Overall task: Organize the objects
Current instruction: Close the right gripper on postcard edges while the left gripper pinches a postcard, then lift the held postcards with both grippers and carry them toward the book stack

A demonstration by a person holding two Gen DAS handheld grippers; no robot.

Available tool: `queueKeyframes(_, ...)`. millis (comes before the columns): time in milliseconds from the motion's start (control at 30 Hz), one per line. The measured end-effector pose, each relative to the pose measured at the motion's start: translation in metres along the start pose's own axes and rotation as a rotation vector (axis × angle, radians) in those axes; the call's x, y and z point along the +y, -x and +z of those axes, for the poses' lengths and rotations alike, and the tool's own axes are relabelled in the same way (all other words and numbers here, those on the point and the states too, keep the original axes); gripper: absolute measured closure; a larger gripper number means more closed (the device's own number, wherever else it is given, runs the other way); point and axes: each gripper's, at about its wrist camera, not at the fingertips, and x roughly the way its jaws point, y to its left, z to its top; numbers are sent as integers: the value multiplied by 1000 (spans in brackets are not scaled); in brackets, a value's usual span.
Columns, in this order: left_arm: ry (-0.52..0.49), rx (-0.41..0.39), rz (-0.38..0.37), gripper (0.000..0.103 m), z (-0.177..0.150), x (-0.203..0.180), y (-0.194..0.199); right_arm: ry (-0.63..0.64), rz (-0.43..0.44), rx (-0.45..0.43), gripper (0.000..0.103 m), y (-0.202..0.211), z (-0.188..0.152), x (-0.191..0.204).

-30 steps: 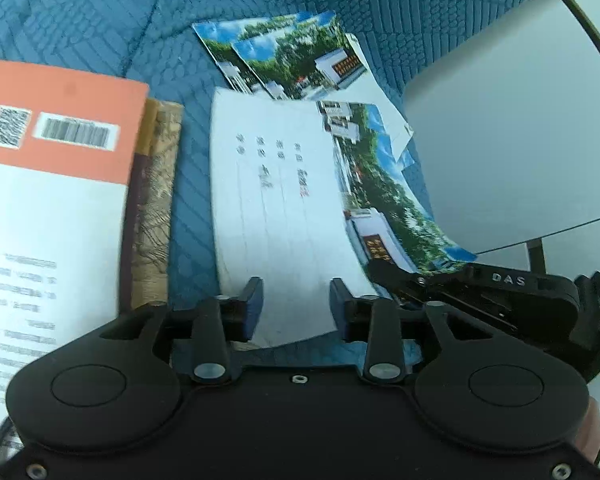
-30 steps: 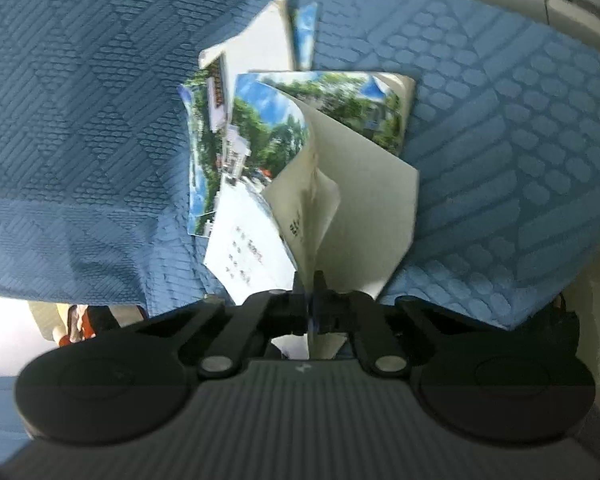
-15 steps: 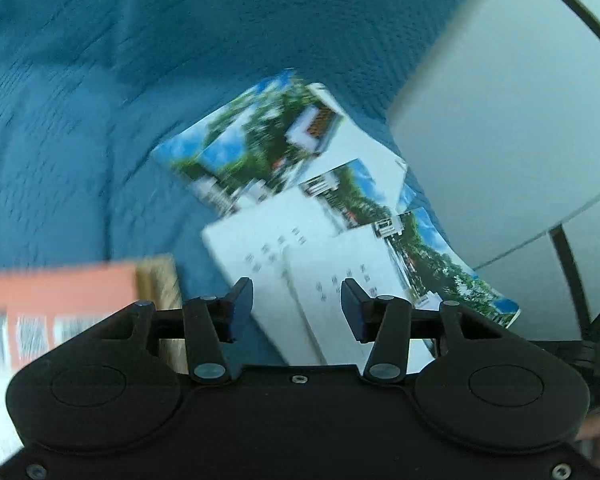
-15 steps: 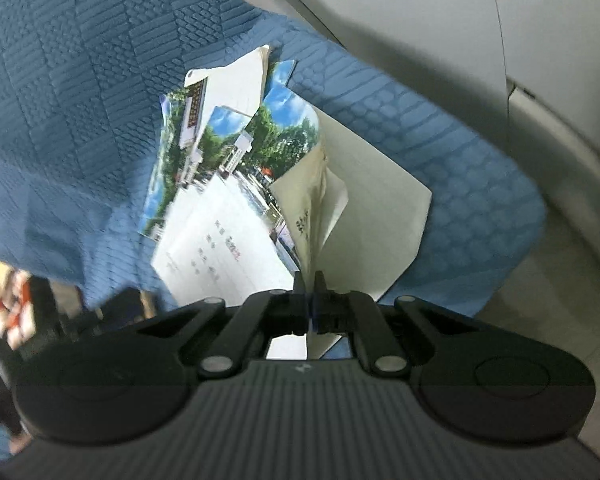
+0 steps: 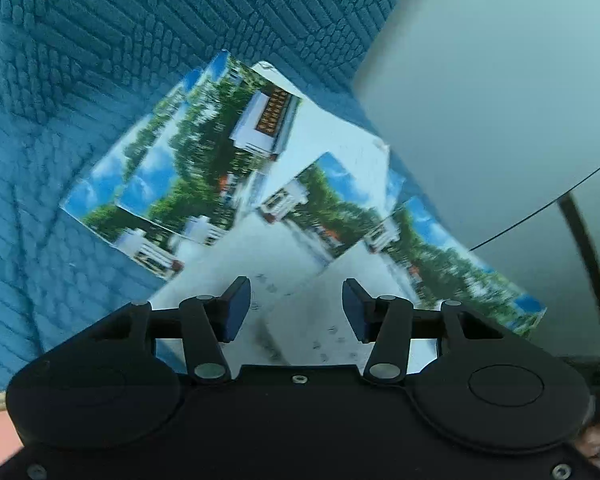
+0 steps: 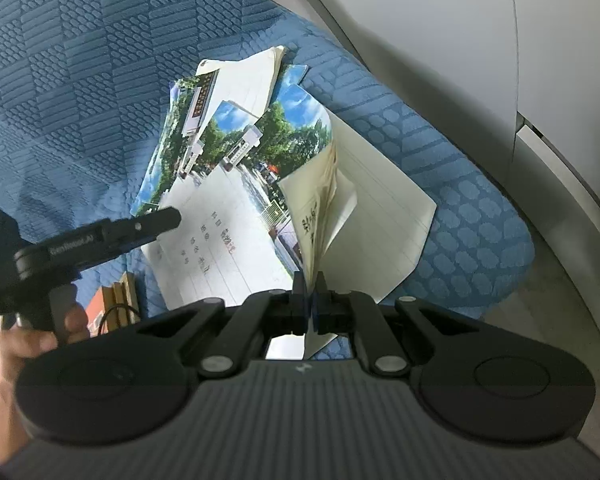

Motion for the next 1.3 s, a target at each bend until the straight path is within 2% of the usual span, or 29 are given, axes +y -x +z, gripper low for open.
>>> queueKeyframes(33, 27, 14, -42, 54, 1, 3, -2, -2, 3, -1, 97, 0, 0, -1)
queueKeyframes(133, 52, 28, -85, 53, 2, 9, -2, 1, 7, -8, 97, 1, 1, -2)
queueKeyframes(267, 191, 90, -211, 54, 7, 32, -2, -4, 6, -25, 98, 3, 4, -6)
queueKeyframes(333, 249, 115, -267, 59, 5, 42, -3, -7, 4, -33, 98, 4, 7, -9)
queueKeyframes(400, 307, 149, -339, 78, 3, 51, -7, -9, 7, -37, 98, 4, 9, -11)
queueKeyframes(467, 362, 180, -376, 87, 0, 56, -12, -17, 17, -41, 98, 5, 12, -13)
queueKeyframes(600, 344, 174, -280, 95, -4, 48, -15, -20, 25, -51, 96, 4, 15, -13)
queueKeyframes(700, 356, 144, -267, 97, -8, 40, -9, -35, 23, -62, 94, 7, 17, -13)
queueKeyframes(733, 362, 136, -254, 98, -9, 36, -5, -53, 21, -65, 89, 9, 18, -15)
queueKeyframes(833, 366, 90, -241, 100, -12, 19, 11, -151, 26, -75, 87, 18, 19, -22)
queueKeyframes(900, 379, 70, -242, 101, -16, 11, 18, -220, 22, -95, 81, 27, 20, -27)
queueKeyframes(967, 401, 46, -248, 101, -22, 2, 26, -300, 20, -128, 47, 39, 17, -30)
queueKeyframes(1067, 431, 19, -255, 102, -30, -9, 34, -394, 77, -175, 21, 58, 9, -28)
queueKeyframes(1300, 573, -45, -292, 102, -47, -16, 48, -573, 194, -204, 21, 85, -23, 4)
